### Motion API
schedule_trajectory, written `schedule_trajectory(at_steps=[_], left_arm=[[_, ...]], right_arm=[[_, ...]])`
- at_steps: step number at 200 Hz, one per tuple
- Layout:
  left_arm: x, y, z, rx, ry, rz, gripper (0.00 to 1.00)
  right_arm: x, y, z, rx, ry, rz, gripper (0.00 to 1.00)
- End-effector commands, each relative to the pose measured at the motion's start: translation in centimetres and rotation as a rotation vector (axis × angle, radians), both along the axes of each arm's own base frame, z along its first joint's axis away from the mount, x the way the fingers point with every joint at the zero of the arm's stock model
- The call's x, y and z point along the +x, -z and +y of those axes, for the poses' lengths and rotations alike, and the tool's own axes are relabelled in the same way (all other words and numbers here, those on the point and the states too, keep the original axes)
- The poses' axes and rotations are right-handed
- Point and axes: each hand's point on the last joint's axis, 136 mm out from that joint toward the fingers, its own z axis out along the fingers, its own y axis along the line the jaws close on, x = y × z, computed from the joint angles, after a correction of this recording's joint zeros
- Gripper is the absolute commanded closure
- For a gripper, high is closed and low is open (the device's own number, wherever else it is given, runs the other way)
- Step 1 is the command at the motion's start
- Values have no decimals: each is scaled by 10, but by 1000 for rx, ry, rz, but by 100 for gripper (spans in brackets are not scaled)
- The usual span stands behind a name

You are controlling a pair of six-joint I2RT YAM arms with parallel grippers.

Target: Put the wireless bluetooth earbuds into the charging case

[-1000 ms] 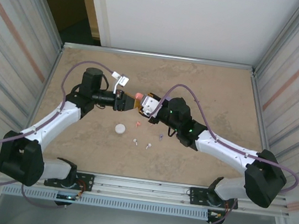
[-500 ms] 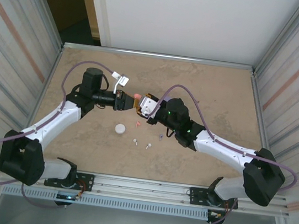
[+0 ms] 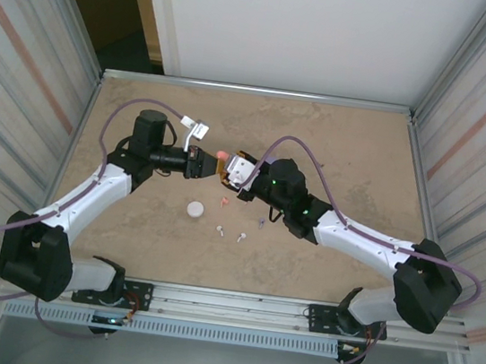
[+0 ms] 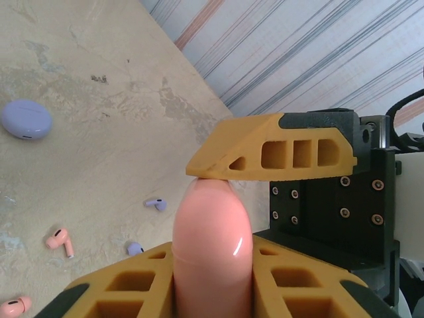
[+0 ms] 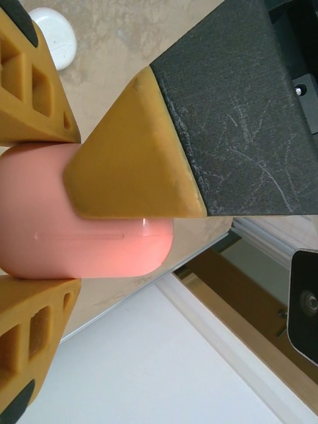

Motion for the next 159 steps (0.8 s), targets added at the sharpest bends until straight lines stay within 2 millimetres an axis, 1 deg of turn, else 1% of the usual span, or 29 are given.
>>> schedule_trajectory(at_steps=[1, 30, 54, 59, 70, 87, 132, 159], left_arm=[[-9, -9, -6, -32, 62, -27, 76], [-9, -10, -6, -32, 63, -31, 79], [-9, -10, -6, -32, 61, -32, 79], [-9, -10, -5, -32, 61, -32, 78], [-9, -10, -6, -31, 62, -31, 73], [-9, -10, -5, -30, 58, -31, 70], [-9, -10, -6, -30, 59, -32, 69], [-9, -10, -5, -31, 60, -33, 72]], right_arm=[[6, -12, 5, 40, 21, 0, 59], [10, -13, 2, 53, 44, 14, 59], [13, -13, 1, 66, 57, 30, 59], [14, -13, 0, 65, 61, 32, 59], [14, -12, 0, 64, 60, 33, 59], [13, -12, 0, 63, 57, 35, 59], [13, -11, -2, 59, 61, 35, 59], [14, -10, -2, 59, 66, 36, 59]])
